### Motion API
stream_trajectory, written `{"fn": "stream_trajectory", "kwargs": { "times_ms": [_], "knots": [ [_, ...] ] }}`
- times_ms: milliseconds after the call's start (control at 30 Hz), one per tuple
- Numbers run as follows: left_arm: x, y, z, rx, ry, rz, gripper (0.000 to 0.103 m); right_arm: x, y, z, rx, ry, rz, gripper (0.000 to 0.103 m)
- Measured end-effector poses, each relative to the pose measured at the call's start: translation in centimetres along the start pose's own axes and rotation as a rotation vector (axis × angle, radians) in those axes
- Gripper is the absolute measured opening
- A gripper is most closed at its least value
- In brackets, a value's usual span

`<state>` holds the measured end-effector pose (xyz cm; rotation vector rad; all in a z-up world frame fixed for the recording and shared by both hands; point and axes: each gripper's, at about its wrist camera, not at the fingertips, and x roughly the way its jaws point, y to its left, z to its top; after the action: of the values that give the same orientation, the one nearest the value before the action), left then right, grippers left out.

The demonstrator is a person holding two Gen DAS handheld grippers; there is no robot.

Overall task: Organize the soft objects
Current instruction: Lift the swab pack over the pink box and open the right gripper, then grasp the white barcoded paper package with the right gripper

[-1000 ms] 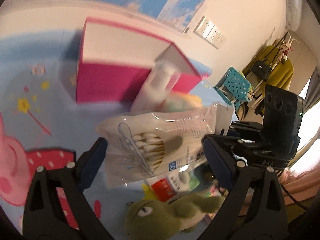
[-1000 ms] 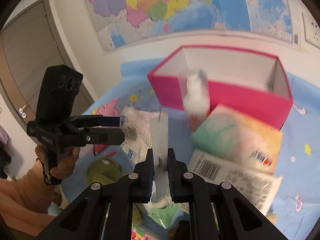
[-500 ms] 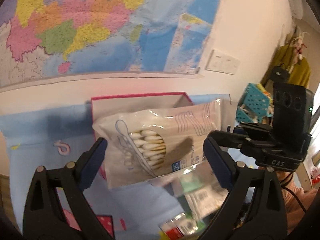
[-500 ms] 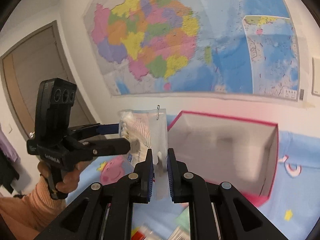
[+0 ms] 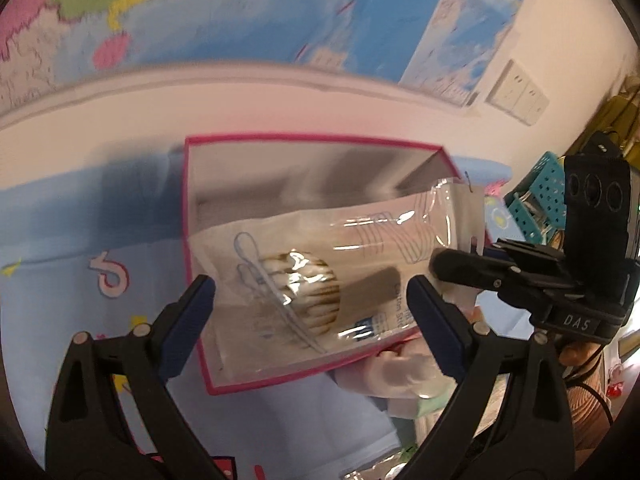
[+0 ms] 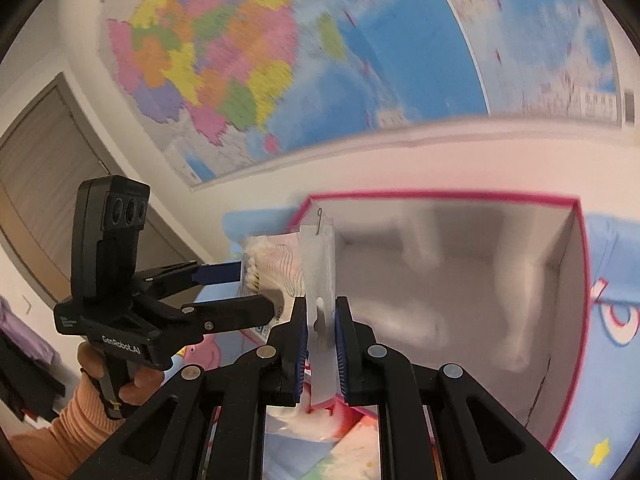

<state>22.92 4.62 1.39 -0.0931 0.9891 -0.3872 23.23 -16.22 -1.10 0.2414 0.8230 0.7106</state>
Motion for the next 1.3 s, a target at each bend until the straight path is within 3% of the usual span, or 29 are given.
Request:
{"fn": "stream_trajectory", "kwargs": {
  "times_ms": [100,233,433,633,833,1000,1300],
  "knots": [
    [0.6,0.2,-0.3,-0.012,0.025,-0.009,0.096,1.7,-1.4,0.0,0.05,0.065,-0.004,0.013],
    [0.5,0.1,-0.2,-0.013,0.016,0.02,0.096,4.8,-3.2,0.0,0.115,0.172,-0.059,0.026],
    [-0.5,0.3,-0.6,-0.013,-0.026,0.03,0.096,5.2,-4.2,-0.5,0.134,0.171,-0.086,0.028],
    [-3.6,0.1,-2.2,-0.004,-0.121,0.008,0.096,1.2,-2.5,-1.2,0.057,0.082,-0.078,0.031],
    [-7.5,-2.6,-5.2,0.072,-0.204,-0.045,0.096,-5.5,0.1,-3.1,-0.011,-0.037,-0.034,0.04],
    [-8.8,-4.8,-8.3,0.128,-0.203,-0.094,0.096,-9.2,1.3,-6.0,-0.036,-0.043,-0.016,0.044],
    [-9.1,-7.8,-13.1,0.187,-0.177,-0.117,0.096,-13.2,2.1,-11.9,-0.031,-0.009,-0.024,0.046]
  ]
}}
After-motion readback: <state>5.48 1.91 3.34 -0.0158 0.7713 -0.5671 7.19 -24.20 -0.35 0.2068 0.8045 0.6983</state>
